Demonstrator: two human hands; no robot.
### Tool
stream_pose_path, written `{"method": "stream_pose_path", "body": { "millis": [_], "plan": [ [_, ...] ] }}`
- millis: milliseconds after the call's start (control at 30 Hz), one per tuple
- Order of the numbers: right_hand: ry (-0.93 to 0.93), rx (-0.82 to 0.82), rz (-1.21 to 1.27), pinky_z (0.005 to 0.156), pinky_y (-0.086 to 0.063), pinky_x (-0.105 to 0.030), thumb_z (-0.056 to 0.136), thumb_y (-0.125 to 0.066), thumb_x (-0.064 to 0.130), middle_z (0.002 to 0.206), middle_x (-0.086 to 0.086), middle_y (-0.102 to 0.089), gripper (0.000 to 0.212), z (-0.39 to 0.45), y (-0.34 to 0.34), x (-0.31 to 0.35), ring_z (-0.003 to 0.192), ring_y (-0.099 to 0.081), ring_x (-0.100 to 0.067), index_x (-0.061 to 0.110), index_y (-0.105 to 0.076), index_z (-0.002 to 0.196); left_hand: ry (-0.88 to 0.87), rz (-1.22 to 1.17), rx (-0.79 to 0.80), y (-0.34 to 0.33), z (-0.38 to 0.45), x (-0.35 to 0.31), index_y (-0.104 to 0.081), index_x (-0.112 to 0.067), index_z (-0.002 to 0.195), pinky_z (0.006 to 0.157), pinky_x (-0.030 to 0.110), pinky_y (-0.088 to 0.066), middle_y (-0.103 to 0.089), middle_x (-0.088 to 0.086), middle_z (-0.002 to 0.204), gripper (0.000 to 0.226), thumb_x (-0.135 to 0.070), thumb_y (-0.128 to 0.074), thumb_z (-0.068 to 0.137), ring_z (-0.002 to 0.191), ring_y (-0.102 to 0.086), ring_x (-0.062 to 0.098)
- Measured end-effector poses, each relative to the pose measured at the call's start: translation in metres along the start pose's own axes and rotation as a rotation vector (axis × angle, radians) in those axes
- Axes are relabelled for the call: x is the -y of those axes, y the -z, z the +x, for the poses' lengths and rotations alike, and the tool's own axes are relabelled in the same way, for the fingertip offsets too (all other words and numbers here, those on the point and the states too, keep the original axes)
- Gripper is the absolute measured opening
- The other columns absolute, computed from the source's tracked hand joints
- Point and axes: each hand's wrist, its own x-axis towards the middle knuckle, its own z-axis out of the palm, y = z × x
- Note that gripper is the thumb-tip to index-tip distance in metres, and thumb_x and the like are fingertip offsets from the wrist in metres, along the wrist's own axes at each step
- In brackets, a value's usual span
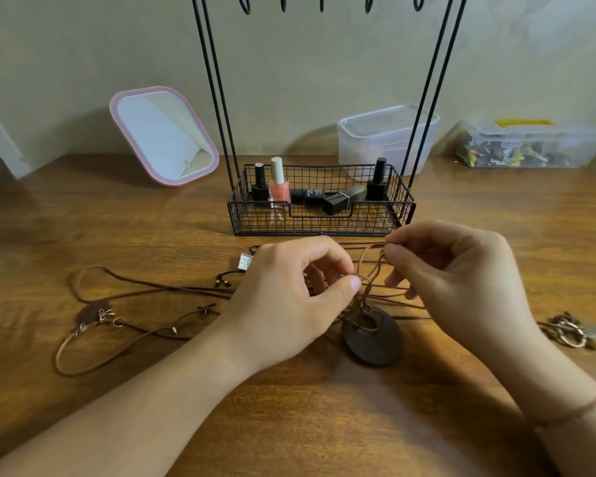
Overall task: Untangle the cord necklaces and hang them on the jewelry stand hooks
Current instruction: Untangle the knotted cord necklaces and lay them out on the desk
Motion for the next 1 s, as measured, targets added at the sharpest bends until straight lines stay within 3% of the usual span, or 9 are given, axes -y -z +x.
{"method": "stream_pose_path", "body": {
  "millis": [133,233,333,600,767,1000],
  "plan": [
    [-0.009,0.012,-0.03,0.059,-0.059,-0.026,0.086,-0.072,0.015,0.067,0.007,-0.071,0.008,0.0007,0.0019,0.0006,0.059,-0.07,-0.004,0.023,-0.074,0.088,-0.052,0.077,-0.031,-0.0006,-0.0007,0.0026,-0.069,-0.025,0.088,0.063,0.022,-0.053,-0.065,-0.012,0.074,0.004,-0.022,-0.071,0.088,0.075,-0.064,0.011],
    [-0.008,0.035,0.0,0.059,-0.059,-0.026,0.085,-0.071,0.018,0.068,0.009,-0.072,0.008,-0.0003,0.0009,0.0025,0.06,-0.07,-0.005,0.025,-0.073,0.087,-0.088,0.079,-0.006,-0.0025,-0.0023,0.0023,-0.066,-0.026,0.102,0.066,0.019,-0.052,-0.062,-0.011,0.072,0.021,-0.02,-0.076,0.084,0.076,-0.063,0.011],
    [-0.001,0.045,-0.002,0.06,-0.059,-0.027,0.085,-0.07,0.021,0.068,0.01,-0.072,0.006,-0.0005,0.0012,0.0032,0.061,-0.071,-0.005,0.026,-0.072,0.087,-0.164,0.09,-0.016,-0.0032,-0.0023,0.0011,-0.066,-0.026,0.107,0.063,0.025,-0.051,-0.058,-0.009,0.077,0.028,-0.019,-0.077,0.082,0.074,-0.059,0.015],
    [0.008,0.076,0.031,0.058,-0.059,-0.026,0.086,-0.072,0.015,0.067,0.009,-0.073,0.009,-0.0008,0.0013,0.004,0.059,-0.07,-0.007,0.024,-0.073,0.086,-0.219,0.151,-0.025,-0.0056,-0.0001,0.006,-0.076,-0.018,0.096,0.065,0.026,-0.053,-0.063,-0.009,0.088,0.011,-0.019,-0.074,0.085,0.081,-0.061,0.008],
    [0.016,0.135,0.045,0.056,-0.056,-0.02,0.085,-0.073,0.014,0.068,0.007,-0.073,0.009,-0.0006,-0.0002,0.0036,0.057,-0.07,-0.007,0.022,-0.074,0.088,-0.218,0.176,-0.025,-0.006,0.0008,0.0066,-0.074,-0.019,0.09,0.063,0.027,-0.052,-0.061,-0.009,0.083,0.005,-0.016,-0.073,0.086,0.079,-0.059,0.008],
    [0.007,0.35,0.028,0.055,-0.05,-0.013,0.088,-0.07,0.013,0.072,0.01,-0.075,0.018,0.0005,0.0026,0.0026,0.064,-0.071,-0.006,0.026,-0.079,0.095,-0.115,0.023,-0.084,-0.0049,0.0022,0.004,-0.071,-0.019,0.087,0.067,0.021,-0.05,-0.062,-0.006,0.078,0.006,-0.013,-0.073,0.086,0.079,-0.06,0.015]
  ]
}}
